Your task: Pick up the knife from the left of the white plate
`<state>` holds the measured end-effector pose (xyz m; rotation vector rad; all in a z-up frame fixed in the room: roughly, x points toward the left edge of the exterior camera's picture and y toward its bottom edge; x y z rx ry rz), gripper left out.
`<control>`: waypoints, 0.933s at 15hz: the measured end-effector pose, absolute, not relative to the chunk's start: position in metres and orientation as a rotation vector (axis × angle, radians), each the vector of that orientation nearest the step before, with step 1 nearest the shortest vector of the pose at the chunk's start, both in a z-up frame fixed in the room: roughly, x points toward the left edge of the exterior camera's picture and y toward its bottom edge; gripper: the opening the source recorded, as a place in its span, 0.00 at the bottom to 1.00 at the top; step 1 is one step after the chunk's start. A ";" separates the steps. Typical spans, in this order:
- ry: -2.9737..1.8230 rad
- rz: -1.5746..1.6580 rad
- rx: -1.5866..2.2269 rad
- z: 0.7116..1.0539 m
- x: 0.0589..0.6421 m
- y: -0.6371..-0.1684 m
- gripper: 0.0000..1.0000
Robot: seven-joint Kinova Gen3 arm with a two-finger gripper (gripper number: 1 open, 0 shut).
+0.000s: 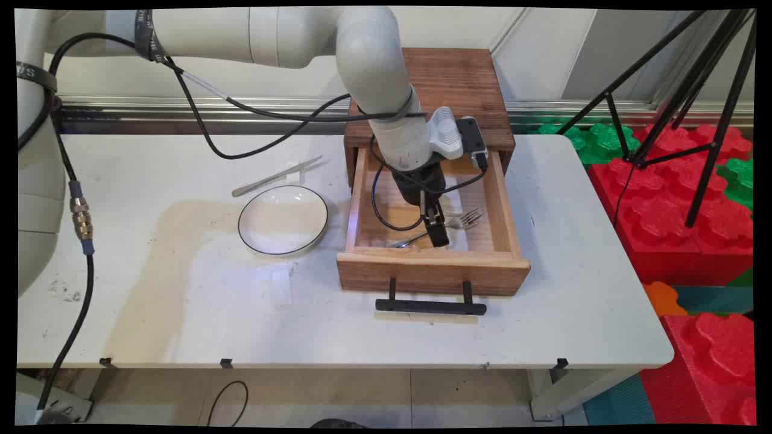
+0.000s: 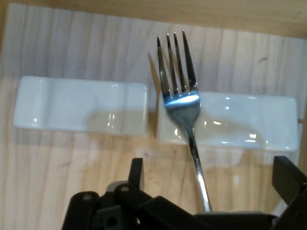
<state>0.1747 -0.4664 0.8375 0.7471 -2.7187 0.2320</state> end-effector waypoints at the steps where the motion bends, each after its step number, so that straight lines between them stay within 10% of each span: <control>1: -2.717 0.239 0.748 0.839 0.175 -0.466 1.00; 14: -2.639 0.353 0.792 0.887 0.196 -0.442 1.00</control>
